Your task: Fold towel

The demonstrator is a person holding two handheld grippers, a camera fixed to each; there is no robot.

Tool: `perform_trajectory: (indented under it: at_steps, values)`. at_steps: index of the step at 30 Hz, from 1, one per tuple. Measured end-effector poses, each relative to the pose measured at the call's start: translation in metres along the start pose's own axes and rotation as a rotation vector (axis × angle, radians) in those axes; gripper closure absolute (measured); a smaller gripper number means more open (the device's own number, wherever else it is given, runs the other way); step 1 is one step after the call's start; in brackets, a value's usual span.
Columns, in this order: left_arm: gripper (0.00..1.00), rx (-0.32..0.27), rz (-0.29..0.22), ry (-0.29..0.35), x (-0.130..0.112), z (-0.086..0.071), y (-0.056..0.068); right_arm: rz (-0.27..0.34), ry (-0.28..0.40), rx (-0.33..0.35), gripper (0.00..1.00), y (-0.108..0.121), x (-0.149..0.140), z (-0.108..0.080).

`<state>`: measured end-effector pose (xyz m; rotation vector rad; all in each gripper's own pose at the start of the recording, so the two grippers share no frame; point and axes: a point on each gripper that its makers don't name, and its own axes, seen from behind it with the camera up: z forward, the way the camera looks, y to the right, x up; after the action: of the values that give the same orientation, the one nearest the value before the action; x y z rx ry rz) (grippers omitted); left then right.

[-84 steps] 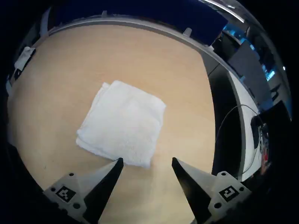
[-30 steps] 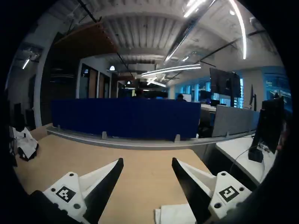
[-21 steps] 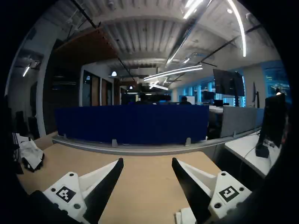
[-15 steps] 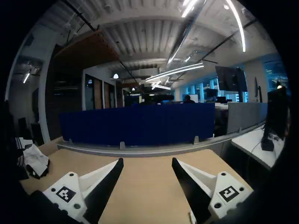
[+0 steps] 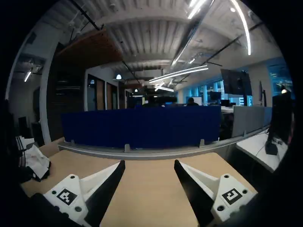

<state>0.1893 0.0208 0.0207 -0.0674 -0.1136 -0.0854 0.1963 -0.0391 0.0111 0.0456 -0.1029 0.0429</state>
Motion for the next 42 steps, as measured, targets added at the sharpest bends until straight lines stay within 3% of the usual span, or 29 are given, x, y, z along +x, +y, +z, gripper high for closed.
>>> perform_trajectory:
  at_steps: [18, 30, 42]
  values:
    - [0.08, -0.021, 0.065, 0.049, -0.012, -0.005, 0.004, -0.033, 0.028, 0.041, 0.0, -0.032, 0.01, -0.004]
    - [0.08, 0.026, 0.135, 0.107, -0.025, -0.008, -0.003, -0.038, 0.044, 0.059, 0.0, -0.049, 0.013, -0.009]
    - [0.08, 0.055, 0.159, 0.127, -0.065, -0.011, -0.008, -0.039, 0.043, 0.069, 0.0, -0.059, 0.011, -0.018]
